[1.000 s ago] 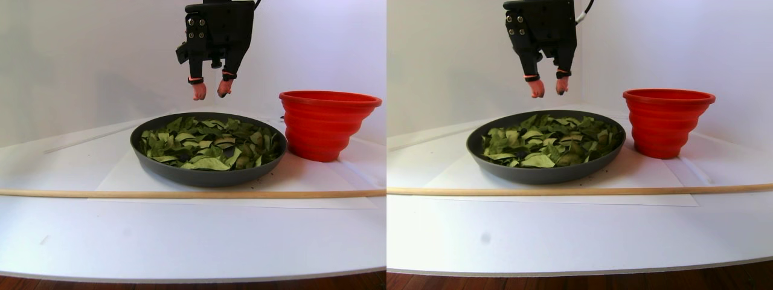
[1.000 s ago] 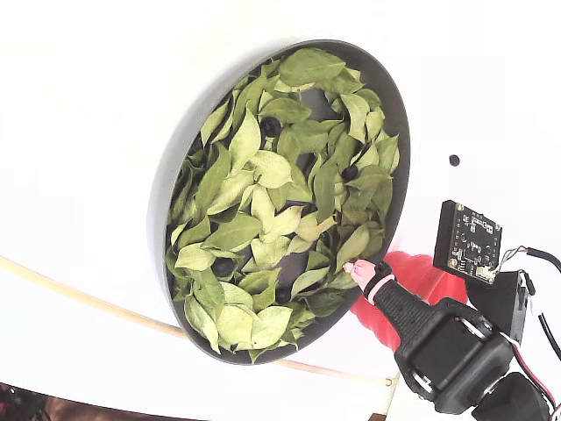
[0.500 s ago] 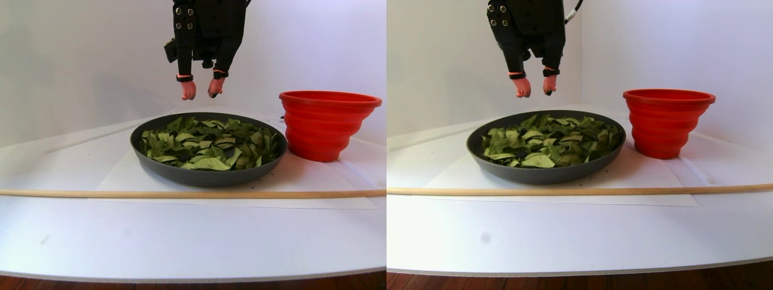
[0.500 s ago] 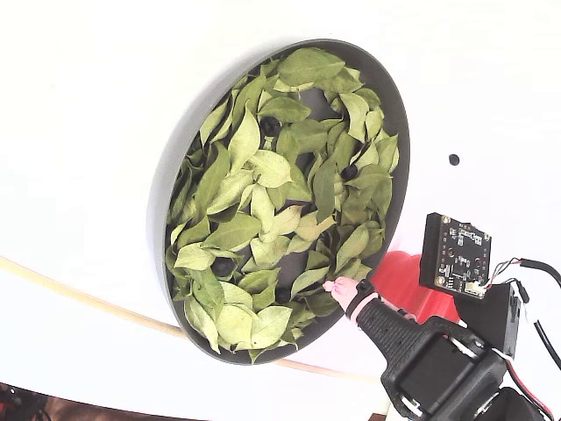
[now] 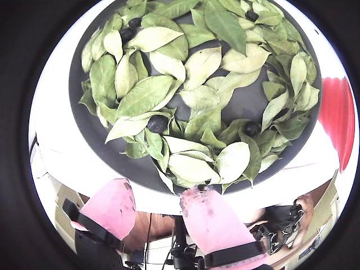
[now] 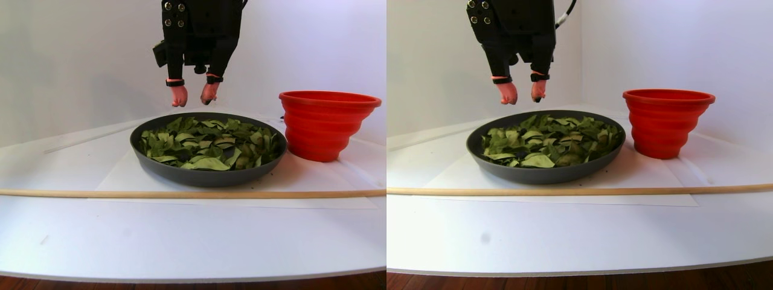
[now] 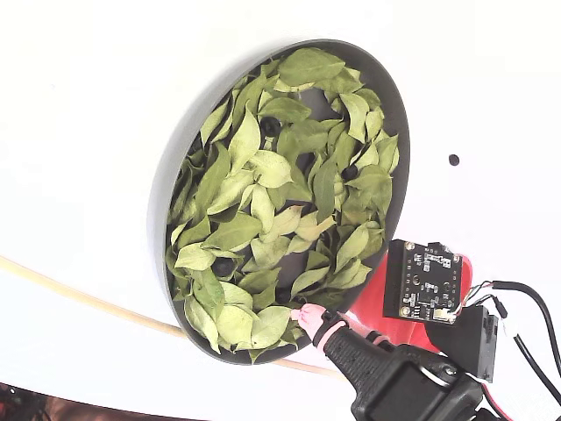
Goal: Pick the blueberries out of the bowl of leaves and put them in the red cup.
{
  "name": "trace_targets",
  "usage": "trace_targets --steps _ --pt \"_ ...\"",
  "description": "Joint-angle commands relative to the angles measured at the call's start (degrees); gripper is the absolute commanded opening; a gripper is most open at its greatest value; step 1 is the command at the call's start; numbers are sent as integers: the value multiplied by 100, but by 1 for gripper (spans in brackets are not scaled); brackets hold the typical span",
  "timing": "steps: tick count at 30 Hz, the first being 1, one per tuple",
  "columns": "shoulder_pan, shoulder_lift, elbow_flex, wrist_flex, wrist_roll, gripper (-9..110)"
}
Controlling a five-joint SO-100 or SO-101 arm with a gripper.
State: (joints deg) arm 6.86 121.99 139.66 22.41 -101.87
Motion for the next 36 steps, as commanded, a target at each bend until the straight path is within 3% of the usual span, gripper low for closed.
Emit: trace_targets --steps 1,36 --pt "-44 536 -18 -18 -44 15" --pt "-149 -650 422 -1485 -176 17"
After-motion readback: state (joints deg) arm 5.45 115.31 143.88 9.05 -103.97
